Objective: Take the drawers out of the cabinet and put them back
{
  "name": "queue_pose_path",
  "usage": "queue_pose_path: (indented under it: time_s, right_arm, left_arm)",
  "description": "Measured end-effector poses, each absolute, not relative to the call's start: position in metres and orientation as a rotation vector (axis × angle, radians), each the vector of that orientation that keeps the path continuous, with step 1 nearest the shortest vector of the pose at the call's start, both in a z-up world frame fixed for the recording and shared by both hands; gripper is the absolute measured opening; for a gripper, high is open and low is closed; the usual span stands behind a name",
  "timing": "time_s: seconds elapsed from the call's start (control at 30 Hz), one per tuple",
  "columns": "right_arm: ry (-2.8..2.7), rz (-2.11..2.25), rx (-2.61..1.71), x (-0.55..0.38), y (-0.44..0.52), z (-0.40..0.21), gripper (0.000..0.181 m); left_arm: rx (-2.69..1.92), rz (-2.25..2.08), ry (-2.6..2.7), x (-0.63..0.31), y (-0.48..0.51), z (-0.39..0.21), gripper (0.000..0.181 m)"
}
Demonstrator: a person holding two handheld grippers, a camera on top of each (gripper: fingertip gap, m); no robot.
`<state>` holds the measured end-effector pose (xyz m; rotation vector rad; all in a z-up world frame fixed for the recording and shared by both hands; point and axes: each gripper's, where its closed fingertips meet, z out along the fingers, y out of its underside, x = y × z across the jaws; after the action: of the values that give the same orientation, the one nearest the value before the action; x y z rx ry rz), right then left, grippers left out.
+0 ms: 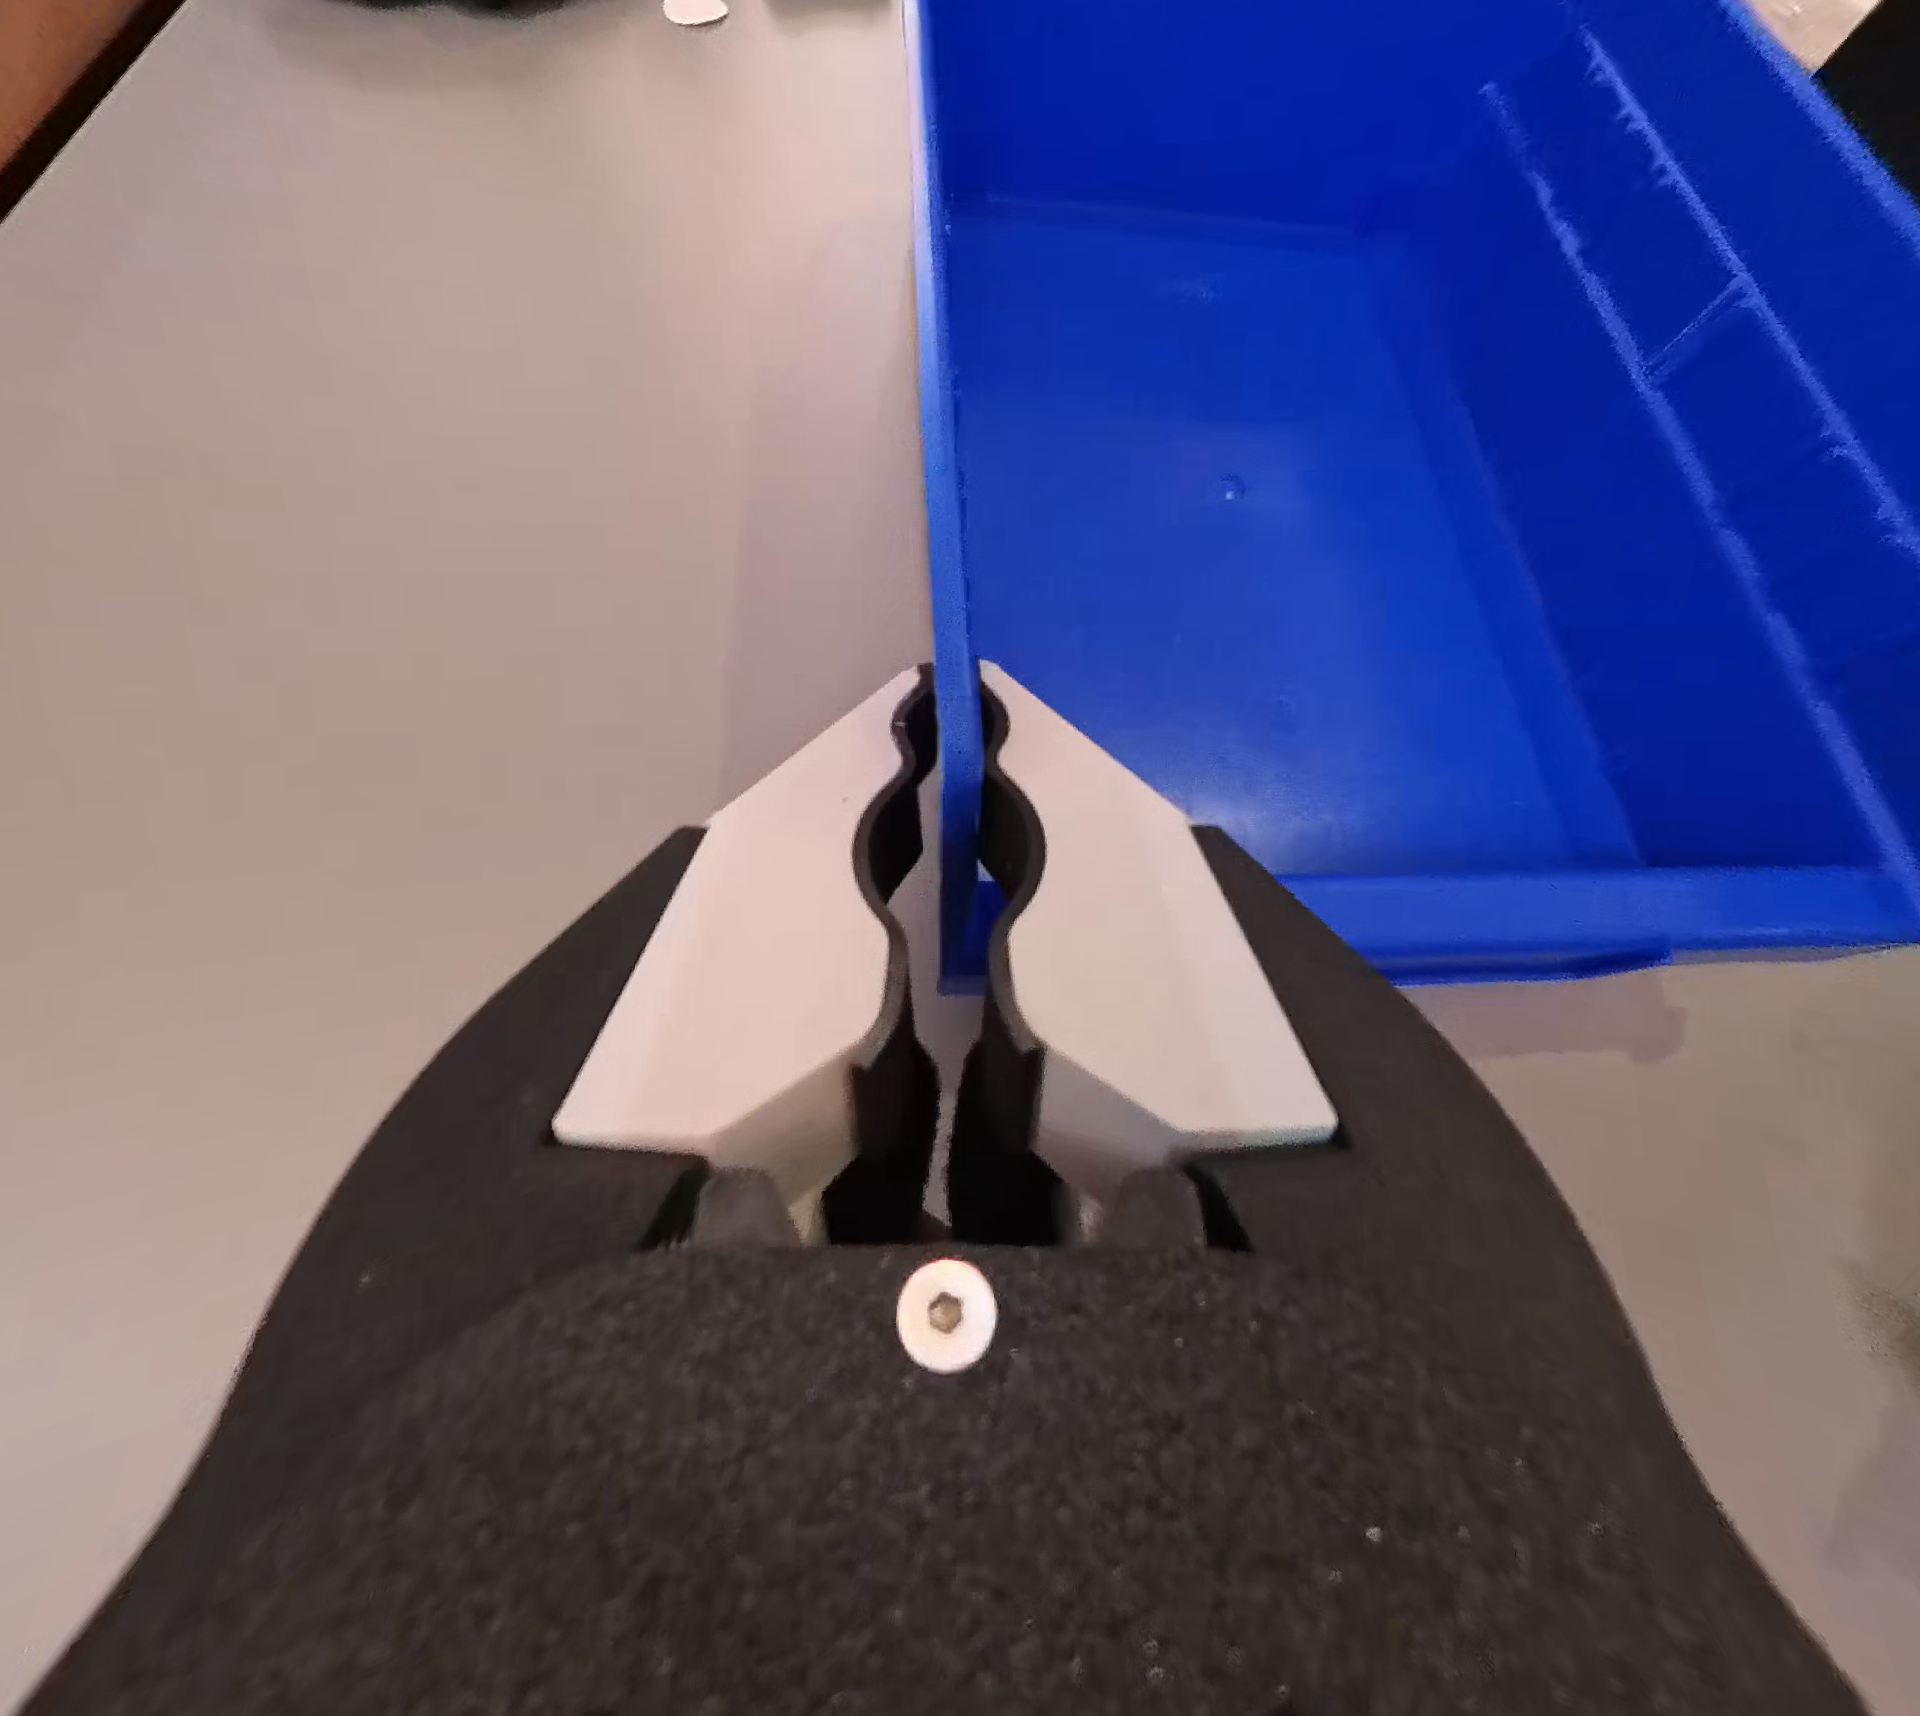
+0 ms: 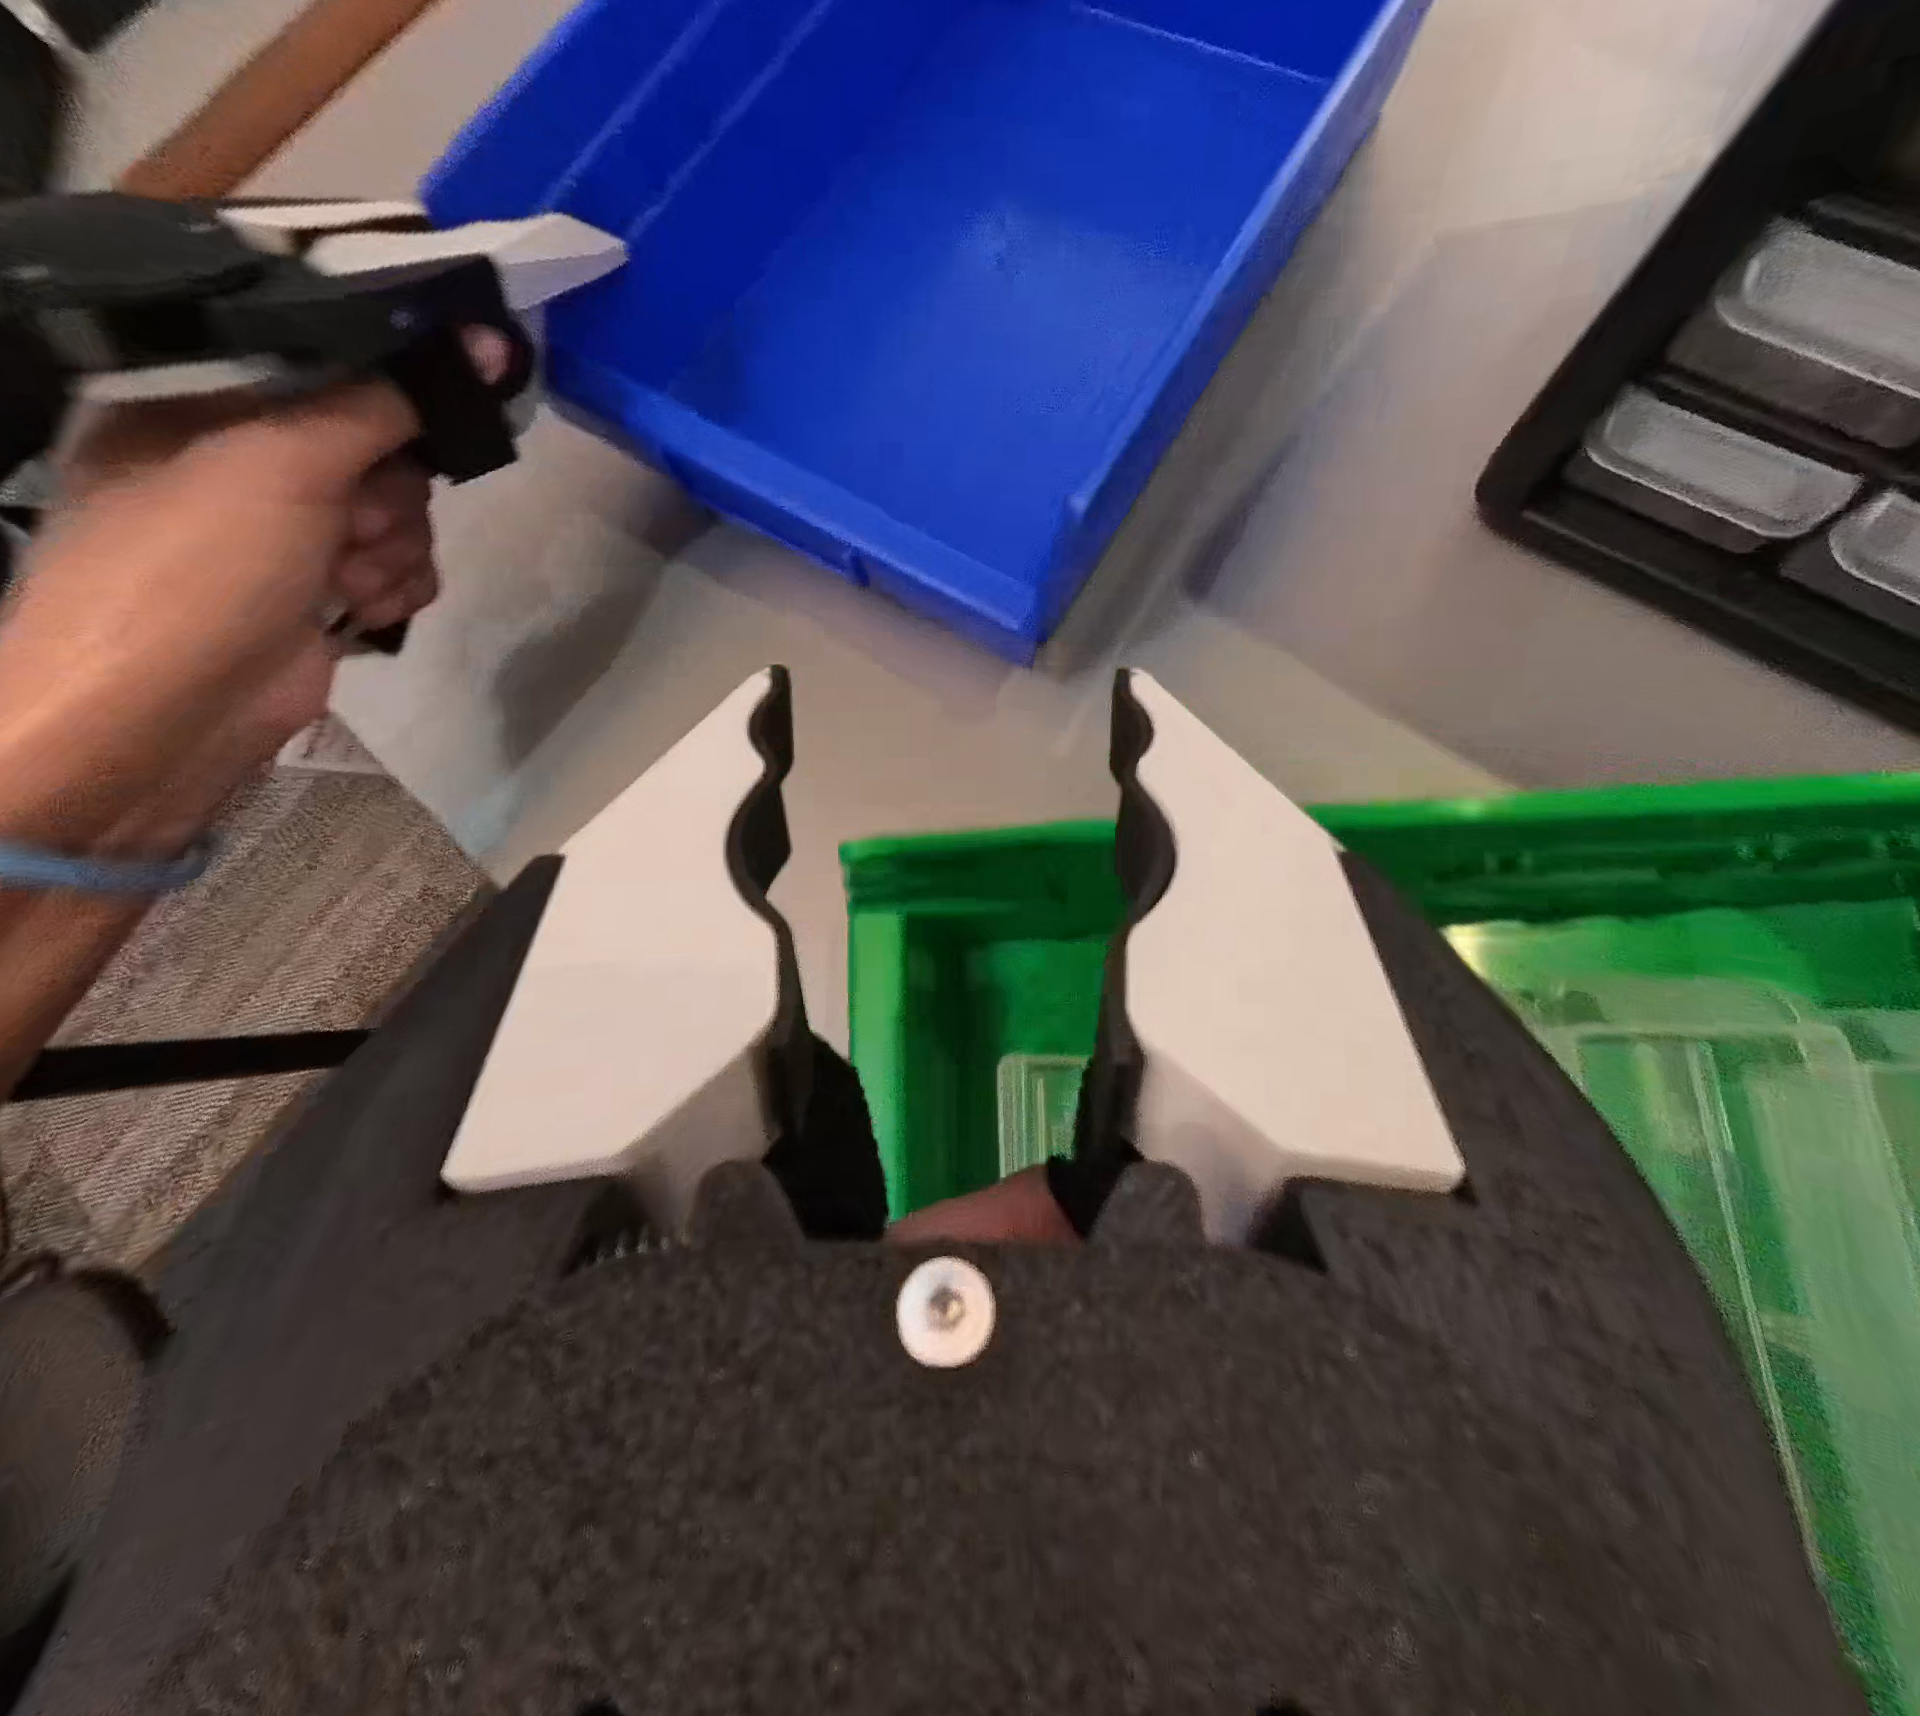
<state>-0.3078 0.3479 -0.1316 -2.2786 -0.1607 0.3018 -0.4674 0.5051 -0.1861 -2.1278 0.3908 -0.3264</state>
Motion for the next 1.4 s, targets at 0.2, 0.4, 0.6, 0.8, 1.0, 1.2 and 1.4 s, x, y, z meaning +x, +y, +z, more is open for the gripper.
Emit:
queue_pose_path:
  time_s: [0.2, 0.4, 0.6, 0.8, 1.0, 1.2, 1.4]
  right_arm:
    - [-0.076, 0.110, -2.351, -0.292, 0.393, -0.152, 0.046]
    - [-0.008, 0.097, -2.420, -0.285, 0.404, -0.155, 0.010]
    - [0.085, 0.229, -2.303, -0.286, 0.416, -0.120, 0.006]
    - [0.095, 0.223, -2.042, -0.258, 0.404, -0.015, 0.004]
    - [0.214, 0.024, -1.837, -0.154, 0.325, 0.078, 0.003]
    - [0.464, -0.206, -1.828, 0.001, 0.213, 0.083, 0.003]
    - [0.733, -0.274, -1.941, 0.145, 0.135, 0.019, 0.003]
  left_arm:
    - [-2.136, -0.357, 0.244, -0.471, 0.479, -0.163, 0.002]
    - [-2.088, -0.357, 0.179, -0.472, 0.471, -0.144, 0.003]
    - [-1.884, -0.249, 0.170, -0.476, 0.462, -0.091, 0.004]
    - [-1.654, -0.209, 0.146, -0.456, 0.437, -0.006, 0.003]
    - [-1.508, -0.375, 0.228, -0.351, 0.394, 0.066, 0.002]
    - [-1.519, -0.605, 0.432, -0.175, 0.328, 0.069, 0.002]
    - [-1.628, -0.636, 0.709, -0.008, 0.267, 0.008, 0.001]
